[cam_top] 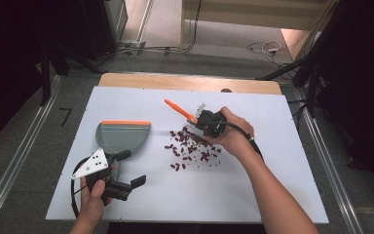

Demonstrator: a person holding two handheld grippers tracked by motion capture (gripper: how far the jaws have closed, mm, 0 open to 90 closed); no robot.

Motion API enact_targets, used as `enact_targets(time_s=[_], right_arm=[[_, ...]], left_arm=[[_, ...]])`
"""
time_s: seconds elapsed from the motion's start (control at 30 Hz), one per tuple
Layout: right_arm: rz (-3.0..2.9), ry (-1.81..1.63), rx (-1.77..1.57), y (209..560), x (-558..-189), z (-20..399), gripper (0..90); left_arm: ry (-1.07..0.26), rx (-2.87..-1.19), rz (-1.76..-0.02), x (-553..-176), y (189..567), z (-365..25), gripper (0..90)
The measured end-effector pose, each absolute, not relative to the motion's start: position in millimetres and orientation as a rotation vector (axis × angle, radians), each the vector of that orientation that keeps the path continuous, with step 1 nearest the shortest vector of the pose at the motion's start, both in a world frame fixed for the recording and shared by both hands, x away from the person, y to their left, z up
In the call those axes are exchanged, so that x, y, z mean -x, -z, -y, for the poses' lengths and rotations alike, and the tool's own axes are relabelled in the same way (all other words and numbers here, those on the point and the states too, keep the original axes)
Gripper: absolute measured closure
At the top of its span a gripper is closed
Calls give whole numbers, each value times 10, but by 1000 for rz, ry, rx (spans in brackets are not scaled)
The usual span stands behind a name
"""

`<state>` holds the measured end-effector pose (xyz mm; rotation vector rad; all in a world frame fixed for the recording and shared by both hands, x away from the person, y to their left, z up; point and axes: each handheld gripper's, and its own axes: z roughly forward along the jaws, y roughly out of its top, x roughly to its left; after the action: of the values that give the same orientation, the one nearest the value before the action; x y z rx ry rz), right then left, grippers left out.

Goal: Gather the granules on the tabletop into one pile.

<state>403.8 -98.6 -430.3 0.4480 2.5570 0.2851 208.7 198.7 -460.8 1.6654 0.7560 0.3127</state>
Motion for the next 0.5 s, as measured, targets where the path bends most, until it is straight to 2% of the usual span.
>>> enact_targets(time_s=[0.2, 0.5], right_arm=[[-2583, -285, -348, 4431, -4156, 841, 685], [-2664, -236, -216, 4415, -3861, 877, 686]], left_arm=[[-313, -1652, -763, -2083, 4608, -2030, 2], [-313, -1654, -763, -2081, 4605, -2019, 2]])
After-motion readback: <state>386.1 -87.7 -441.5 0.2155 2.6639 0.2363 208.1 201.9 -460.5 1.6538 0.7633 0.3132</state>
